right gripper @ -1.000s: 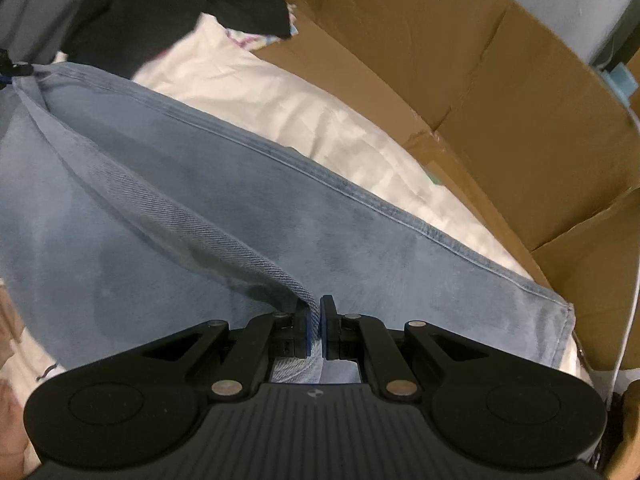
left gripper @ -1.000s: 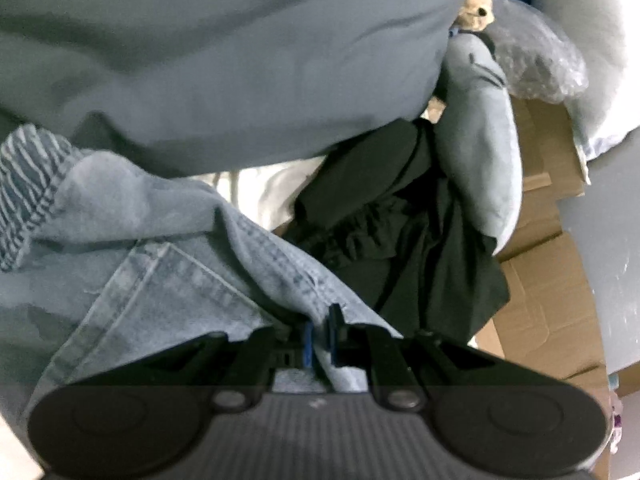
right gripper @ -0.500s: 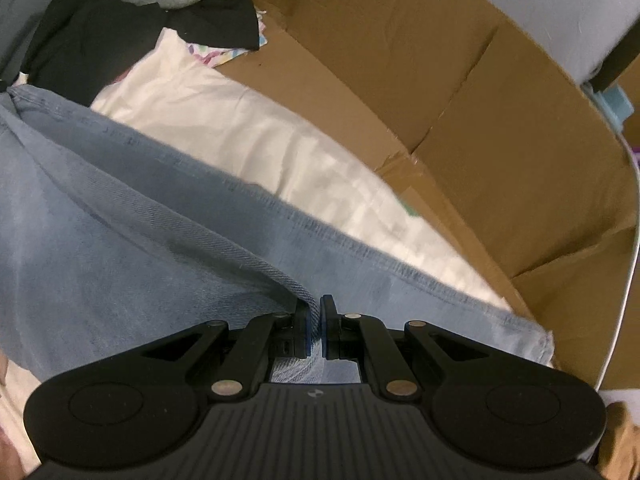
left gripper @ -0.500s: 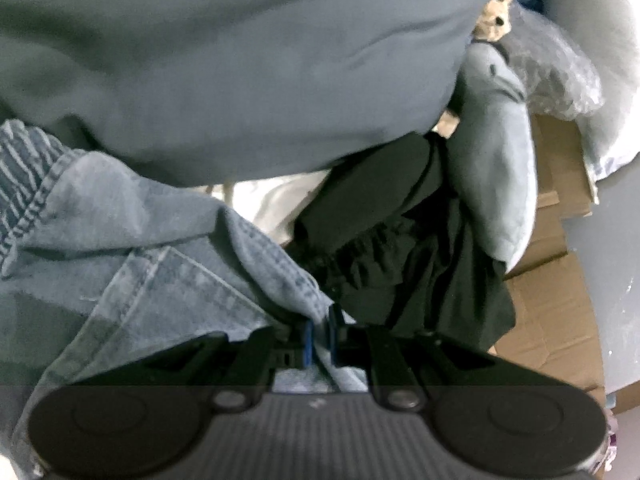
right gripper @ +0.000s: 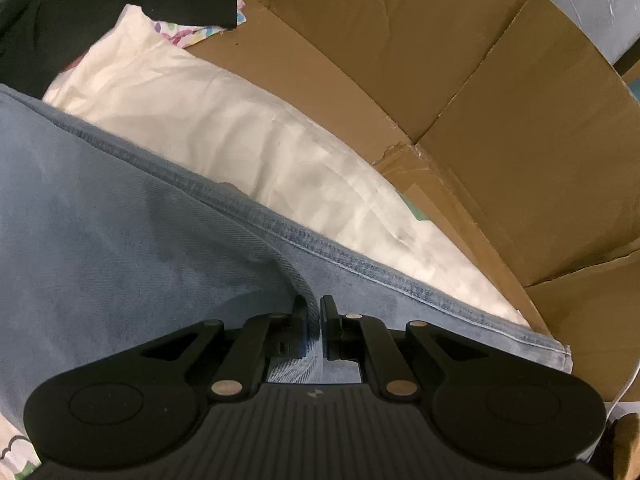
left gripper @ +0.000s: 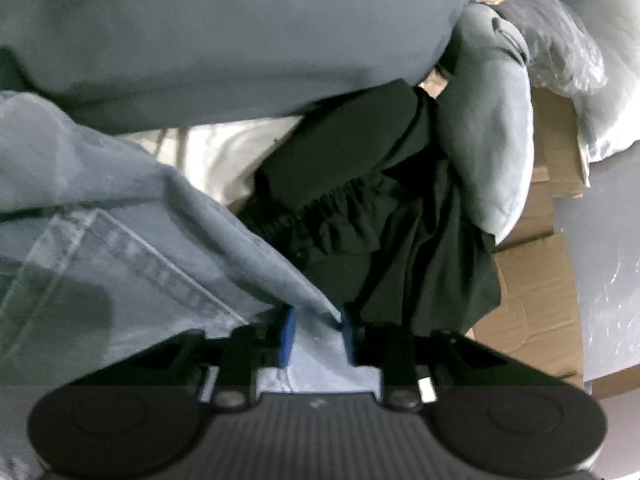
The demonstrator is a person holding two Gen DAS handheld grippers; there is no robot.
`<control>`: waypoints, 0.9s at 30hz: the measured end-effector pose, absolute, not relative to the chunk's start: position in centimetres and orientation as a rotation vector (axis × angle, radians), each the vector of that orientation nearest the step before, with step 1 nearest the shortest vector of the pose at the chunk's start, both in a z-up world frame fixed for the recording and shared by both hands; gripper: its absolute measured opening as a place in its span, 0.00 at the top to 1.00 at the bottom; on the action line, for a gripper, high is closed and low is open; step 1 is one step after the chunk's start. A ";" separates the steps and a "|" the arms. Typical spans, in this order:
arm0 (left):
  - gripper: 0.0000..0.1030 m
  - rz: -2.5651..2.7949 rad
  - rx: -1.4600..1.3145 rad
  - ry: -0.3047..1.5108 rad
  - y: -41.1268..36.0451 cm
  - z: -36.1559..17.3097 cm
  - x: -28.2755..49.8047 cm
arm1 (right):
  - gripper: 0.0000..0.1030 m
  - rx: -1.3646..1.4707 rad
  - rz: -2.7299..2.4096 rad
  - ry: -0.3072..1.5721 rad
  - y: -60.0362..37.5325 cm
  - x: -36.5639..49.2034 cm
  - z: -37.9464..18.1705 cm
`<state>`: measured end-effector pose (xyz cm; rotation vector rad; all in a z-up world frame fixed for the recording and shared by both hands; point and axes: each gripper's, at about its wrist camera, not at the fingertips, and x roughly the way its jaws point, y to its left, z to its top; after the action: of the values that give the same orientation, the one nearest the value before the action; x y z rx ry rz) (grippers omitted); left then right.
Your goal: Fold clothes
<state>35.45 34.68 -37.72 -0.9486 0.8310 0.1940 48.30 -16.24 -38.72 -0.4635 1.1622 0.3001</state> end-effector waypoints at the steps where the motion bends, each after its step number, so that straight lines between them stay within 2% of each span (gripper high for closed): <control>1: 0.91 0.190 -0.942 0.827 34.6 -37.8 35.6 | 0.96 -0.464 0.302 1.160 -16.2 48.3 -38.8; 9: 0.99 0.185 -0.957 0.766 34.9 -37.9 35.6 | 0.97 -0.511 0.263 1.172 -15.2 49.3 -39.3; 20: 0.99 0.240 -0.833 0.772 33.7 -37.1 36.9 | 0.97 -0.538 0.189 1.206 -13.6 52.4 -42.2; 22: 0.90 0.224 -0.793 0.780 33.0 -36.5 36.8 | 0.89 -0.563 0.183 1.213 -13.5 52.6 -42.9; 24: 0.86 0.186 -0.739 0.791 31.9 -36.0 36.5 | 0.72 -0.569 0.167 1.210 -13.8 52.8 -42.9; 27: 0.86 0.121 -0.693 0.825 30.4 -35.9 36.1 | 0.69 -0.523 0.172 1.200 -14.7 52.8 -41.8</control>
<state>36.11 30.38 -35.92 -0.6932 0.8247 0.1205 52.80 -14.66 -41.83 -0.5233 1.2004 0.1715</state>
